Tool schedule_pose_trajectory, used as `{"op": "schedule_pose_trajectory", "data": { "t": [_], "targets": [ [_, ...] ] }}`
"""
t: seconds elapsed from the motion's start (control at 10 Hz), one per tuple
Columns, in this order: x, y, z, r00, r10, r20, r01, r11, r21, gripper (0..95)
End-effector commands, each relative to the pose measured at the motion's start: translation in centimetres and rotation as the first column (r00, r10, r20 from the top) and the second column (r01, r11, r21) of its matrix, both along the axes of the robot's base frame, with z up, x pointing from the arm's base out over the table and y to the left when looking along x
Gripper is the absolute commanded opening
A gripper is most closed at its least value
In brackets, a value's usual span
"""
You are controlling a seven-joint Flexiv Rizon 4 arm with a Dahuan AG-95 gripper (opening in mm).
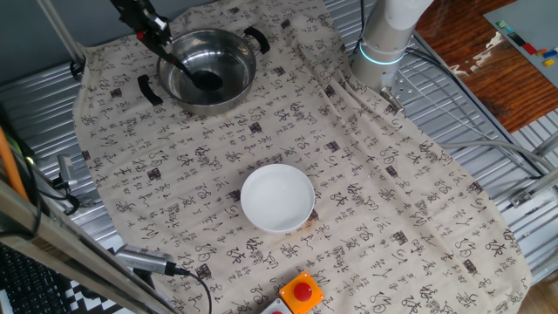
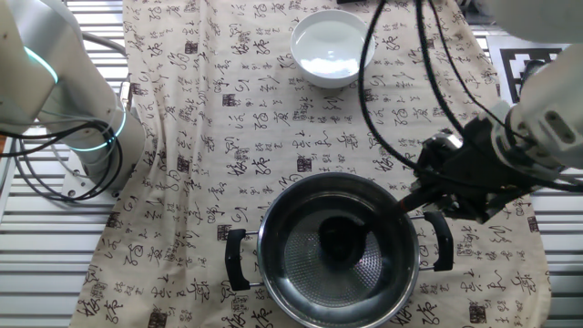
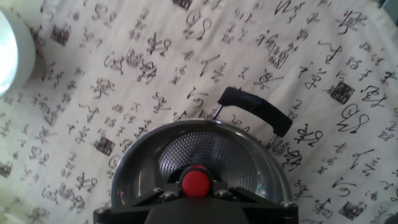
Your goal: Scoop water with a large spoon from one bowl to another
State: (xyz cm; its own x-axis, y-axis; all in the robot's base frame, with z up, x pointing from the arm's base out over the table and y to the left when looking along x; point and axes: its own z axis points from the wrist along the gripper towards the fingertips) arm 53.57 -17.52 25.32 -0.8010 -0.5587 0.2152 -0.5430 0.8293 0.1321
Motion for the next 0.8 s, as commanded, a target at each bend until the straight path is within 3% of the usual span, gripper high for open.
{"op": "schedule_pose_trajectory", "data": {
  "t": [0.1,0.3,0.6,0.8],
  "targets": [
    [-1.4,0.0,-0.5,1.000,0.007,0.003,-0.007,1.000,-0.015,0.0],
    [-2.2,0.0,-0.8,1.000,0.010,-0.014,-0.010,1.000,-0.030,0.0],
    [-2.9,0.0,-1.1,1.000,0.010,-0.013,-0.011,1.000,-0.029,0.0],
    [-3.2,0.0,-1.2,1.000,0.011,0.002,-0.011,1.000,-0.024,0.0]
  ]
}}
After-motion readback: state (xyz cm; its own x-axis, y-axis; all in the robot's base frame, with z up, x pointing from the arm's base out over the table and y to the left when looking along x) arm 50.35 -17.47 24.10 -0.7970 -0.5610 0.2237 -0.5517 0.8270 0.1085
